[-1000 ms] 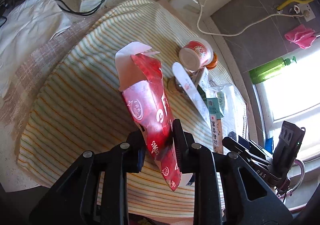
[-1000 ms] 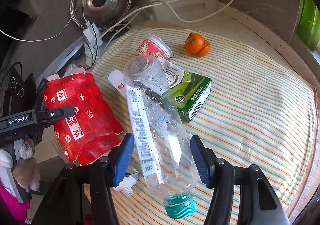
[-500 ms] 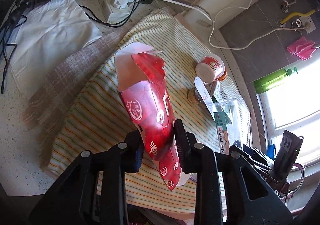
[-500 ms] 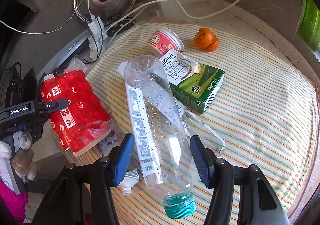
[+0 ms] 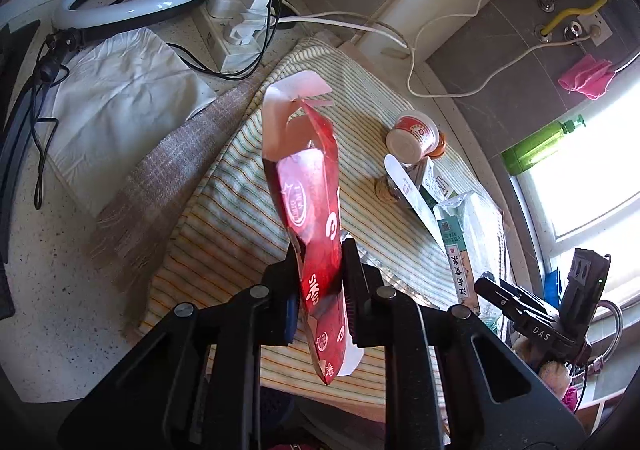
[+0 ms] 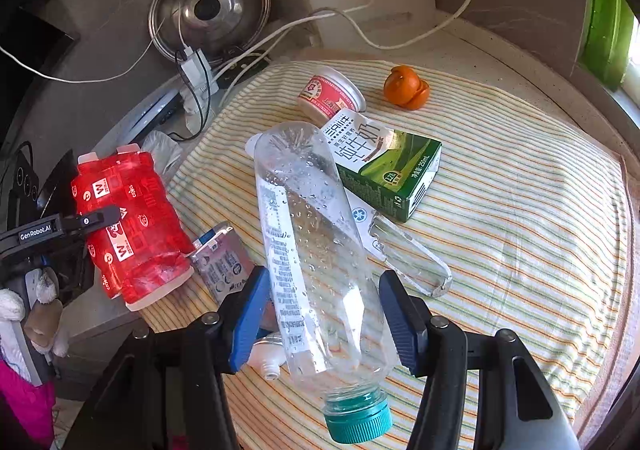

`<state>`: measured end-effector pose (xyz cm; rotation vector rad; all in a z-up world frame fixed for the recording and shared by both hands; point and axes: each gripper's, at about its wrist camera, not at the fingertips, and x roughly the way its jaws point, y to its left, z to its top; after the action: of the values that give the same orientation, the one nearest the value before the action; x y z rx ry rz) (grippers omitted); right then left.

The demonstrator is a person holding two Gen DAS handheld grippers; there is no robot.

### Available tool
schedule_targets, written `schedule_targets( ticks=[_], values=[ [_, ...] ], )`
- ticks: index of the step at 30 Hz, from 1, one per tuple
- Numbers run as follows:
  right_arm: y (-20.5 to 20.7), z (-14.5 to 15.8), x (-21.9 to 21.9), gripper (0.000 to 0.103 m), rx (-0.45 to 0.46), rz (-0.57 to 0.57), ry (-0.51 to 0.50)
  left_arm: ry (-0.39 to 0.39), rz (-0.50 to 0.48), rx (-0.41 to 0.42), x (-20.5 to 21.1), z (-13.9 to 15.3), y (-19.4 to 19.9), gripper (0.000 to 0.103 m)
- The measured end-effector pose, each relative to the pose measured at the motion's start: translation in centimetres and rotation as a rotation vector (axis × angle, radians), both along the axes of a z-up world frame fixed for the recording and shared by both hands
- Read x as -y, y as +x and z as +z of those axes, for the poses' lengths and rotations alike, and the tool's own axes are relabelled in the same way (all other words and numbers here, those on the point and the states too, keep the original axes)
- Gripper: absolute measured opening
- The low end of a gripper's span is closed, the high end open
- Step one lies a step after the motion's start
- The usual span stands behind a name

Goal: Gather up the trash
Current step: 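Lift the wrapper and bottle and carry them down toward the blue basket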

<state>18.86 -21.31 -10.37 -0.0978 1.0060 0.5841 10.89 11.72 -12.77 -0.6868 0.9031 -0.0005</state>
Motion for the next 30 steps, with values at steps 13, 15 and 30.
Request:
schedule_targets(
  ticks=[13,15,30],
  values=[
    [-3.9,0.8,3.1,0.059,-0.015,-0.081,0.107,0.026,-0.07,0.031,1.7,1.3,-2.3,0.014],
    [-4.8,0.7,3.7,0.059,-0.025,-0.092,0.127,0.029,-0.081,0.034,1.9,1.4,-2.8,0.014],
    [-11.1,0.5,3.8,0.058,-0.059,-0.081,0.203,0.033,-0.165,0.02,3.6,1.2,-6.7,0.014]
  ],
)
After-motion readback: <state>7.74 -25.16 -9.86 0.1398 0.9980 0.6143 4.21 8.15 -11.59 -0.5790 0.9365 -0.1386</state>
